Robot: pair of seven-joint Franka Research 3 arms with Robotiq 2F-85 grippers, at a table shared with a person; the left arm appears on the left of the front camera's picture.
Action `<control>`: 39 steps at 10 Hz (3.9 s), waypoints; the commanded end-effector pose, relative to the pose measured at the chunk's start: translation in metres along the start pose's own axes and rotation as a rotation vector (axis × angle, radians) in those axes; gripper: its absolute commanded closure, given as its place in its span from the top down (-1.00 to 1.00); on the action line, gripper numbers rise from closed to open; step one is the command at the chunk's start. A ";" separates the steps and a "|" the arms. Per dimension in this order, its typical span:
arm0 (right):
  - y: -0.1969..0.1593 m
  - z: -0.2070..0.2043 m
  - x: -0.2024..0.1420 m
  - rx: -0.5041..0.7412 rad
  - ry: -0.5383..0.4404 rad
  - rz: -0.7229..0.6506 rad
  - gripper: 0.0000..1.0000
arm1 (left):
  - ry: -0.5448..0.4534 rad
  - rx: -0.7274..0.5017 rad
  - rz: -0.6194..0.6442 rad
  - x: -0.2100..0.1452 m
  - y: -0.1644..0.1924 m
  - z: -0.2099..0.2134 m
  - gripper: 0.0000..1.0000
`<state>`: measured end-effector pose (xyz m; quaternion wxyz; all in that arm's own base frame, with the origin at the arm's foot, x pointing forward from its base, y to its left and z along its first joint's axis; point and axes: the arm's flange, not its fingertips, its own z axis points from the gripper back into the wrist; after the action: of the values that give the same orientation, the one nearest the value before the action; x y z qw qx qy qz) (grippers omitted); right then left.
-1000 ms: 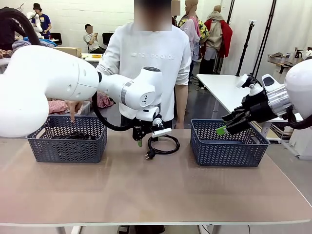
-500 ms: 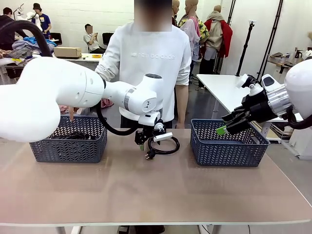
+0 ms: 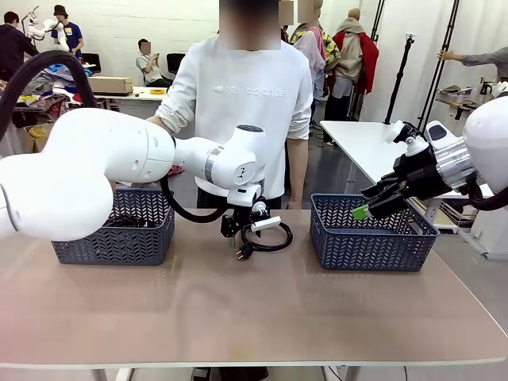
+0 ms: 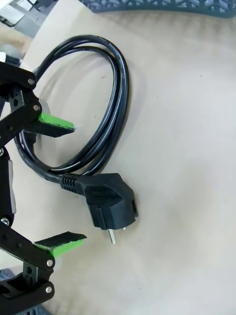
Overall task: Organize the cables according to human instructions.
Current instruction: Pick up a bundle of cables and place it in the basket indicated by the human.
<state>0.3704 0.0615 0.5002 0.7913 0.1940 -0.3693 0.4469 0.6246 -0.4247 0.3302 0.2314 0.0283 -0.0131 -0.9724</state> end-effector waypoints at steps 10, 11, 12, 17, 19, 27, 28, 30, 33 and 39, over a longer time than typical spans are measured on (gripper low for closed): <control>-0.004 -0.002 0.000 0.018 -0.029 0.014 1.00 | -0.001 -0.041 0.001 -0.012 0.006 -0.005 -0.43; -0.004 -0.002 0.000 0.018 -0.029 0.014 1.00 | -0.003 -0.043 0.001 -0.012 0.006 -0.005 -0.56; -0.004 -0.002 0.000 0.018 -0.029 0.014 1.00 | -0.004 -0.045 0.000 -0.012 0.007 -0.005 -0.82; -0.004 -0.002 0.000 0.018 -0.029 0.014 1.00 | 0.022 -0.029 0.008 -0.005 0.002 0.015 -1.00; -0.004 -0.002 0.000 0.018 -0.029 0.014 1.00 | 0.041 -0.013 0.136 0.003 -0.008 0.059 -1.00; -0.004 -0.002 0.000 0.018 -0.029 0.014 1.00 | 0.111 0.076 0.662 0.007 -0.172 0.202 -1.00; -0.004 -0.002 0.000 0.018 -0.029 0.014 1.00 | 0.089 0.098 0.718 0.002 -0.201 0.212 -1.00; -0.004 -0.002 0.000 0.018 -0.029 0.014 1.00 | 0.068 0.119 0.852 -0.017 -0.253 0.218 -1.00; -0.004 -0.002 0.000 0.018 -0.029 0.014 1.00 | 0.049 0.167 0.963 -0.038 -0.294 0.212 -1.00; -0.004 -0.002 0.000 0.018 -0.029 0.014 1.00 | 0.038 0.148 0.980 -0.051 -0.302 0.207 -1.00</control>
<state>0.3705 0.0613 0.5004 0.7914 0.1940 -0.3693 0.4469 0.5217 -0.1341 0.5238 0.6639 0.0453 -0.0943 -0.7405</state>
